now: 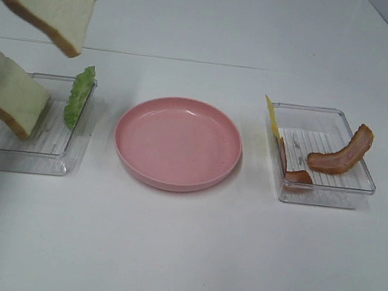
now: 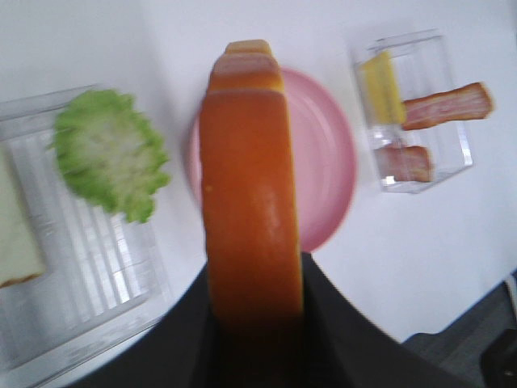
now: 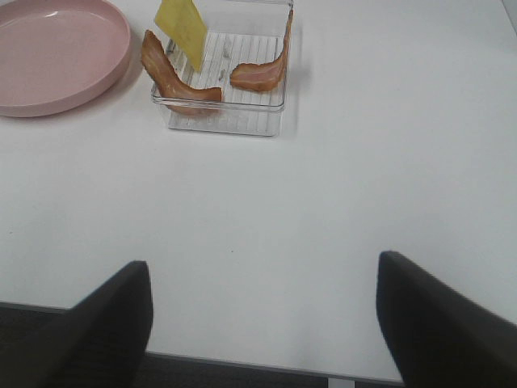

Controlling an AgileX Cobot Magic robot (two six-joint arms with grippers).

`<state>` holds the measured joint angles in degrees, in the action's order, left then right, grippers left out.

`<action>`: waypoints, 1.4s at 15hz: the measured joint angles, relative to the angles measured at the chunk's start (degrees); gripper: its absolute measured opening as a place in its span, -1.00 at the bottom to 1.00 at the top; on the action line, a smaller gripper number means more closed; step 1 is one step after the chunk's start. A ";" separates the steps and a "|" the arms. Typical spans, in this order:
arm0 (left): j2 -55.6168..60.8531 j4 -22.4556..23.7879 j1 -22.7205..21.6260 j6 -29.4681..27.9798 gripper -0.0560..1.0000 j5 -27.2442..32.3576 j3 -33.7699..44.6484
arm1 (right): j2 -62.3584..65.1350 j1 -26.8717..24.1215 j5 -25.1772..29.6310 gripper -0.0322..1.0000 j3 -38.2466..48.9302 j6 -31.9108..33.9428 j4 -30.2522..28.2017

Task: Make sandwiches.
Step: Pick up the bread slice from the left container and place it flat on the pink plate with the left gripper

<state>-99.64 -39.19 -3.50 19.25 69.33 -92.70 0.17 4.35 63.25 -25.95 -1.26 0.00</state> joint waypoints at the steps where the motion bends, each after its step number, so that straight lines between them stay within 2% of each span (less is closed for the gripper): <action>1: -0.80 -3.09 2.18 1.32 -0.51 -0.34 -0.11 | 0.00 0.00 0.00 0.52 0.00 0.00 0.00; 3: -3.72 -5.10 6.76 1.89 -0.51 -2.18 -0.11 | 0.00 0.00 0.00 0.52 0.00 0.00 0.00; 6: -12.49 -5.73 14.38 1.66 -0.51 -9.05 -0.11 | 0.00 0.00 0.00 0.52 0.00 0.00 0.00; 9: -19.37 -6.47 17.70 0.11 -0.51 -12.49 -0.11 | 0.00 0.00 0.00 0.52 0.00 0.00 0.00; 10: -22.23 -8.31 18.91 0.11 -0.51 -13.92 -0.11 | 0.00 0.00 0.00 0.52 0.00 0.00 0.00; 14: -28.25 -15.07 20.28 2.29 -0.51 -17.48 -0.11 | 0.00 0.00 0.00 0.52 0.00 0.00 0.00; 21: -31.80 -17.19 20.28 2.35 -0.51 -18.22 -0.86 | 0.00 0.00 0.00 0.52 0.00 0.00 0.00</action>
<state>-131.44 -56.38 16.79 21.60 51.11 -93.56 0.17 4.35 63.25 -25.95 -1.26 0.00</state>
